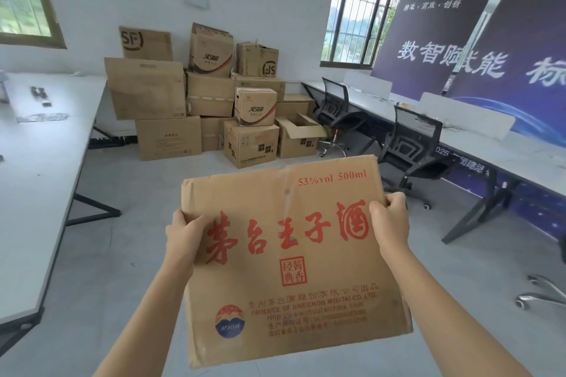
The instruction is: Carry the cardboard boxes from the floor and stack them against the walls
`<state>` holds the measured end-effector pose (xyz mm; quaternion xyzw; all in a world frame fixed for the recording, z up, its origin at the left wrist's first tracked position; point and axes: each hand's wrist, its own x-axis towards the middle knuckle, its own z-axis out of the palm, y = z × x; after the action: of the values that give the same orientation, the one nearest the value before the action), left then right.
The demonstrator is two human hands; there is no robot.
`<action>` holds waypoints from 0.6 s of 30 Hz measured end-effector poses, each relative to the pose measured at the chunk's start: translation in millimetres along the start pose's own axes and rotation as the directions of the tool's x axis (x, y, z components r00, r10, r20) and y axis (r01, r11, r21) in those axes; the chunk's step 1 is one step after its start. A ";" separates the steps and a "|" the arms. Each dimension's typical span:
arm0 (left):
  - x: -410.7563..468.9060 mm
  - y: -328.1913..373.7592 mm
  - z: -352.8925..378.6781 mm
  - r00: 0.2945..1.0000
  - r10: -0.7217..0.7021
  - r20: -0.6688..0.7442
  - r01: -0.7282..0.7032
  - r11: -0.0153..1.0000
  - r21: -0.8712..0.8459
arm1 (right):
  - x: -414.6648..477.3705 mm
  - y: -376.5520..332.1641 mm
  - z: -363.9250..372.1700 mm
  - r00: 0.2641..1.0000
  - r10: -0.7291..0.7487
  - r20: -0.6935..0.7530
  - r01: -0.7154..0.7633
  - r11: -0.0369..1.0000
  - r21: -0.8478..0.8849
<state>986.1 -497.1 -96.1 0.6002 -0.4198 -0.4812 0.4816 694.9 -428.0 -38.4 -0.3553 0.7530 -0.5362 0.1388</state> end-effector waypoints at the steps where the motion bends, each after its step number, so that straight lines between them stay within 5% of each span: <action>1: 9.8 -0.9 6.1 1.000 -0.005 0.014 0.005 1.000 -0.015 | 10.5 1.8 7.1 1.000 -0.001 -0.002 0.001 1.000 -0.011; 10: 121.3 12.9 89.4 1.000 0.014 0.011 -0.014 1.000 -0.004 | 137.0 46.6 80.9 0.996 0.084 0.018 -0.085 0.996 0.040; 18: 249.9 70.5 164.7 0.988 0.061 -0.141 -0.058 0.998 0.031 | 303.1 27.4 178.6 0.990 0.044 0.135 -0.063 0.989 0.137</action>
<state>867.6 -780.4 -82.2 0.6264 -0.4085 -0.4171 0.5165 574.9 -757.2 -80.2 -0.3587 0.7117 -0.5597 0.2271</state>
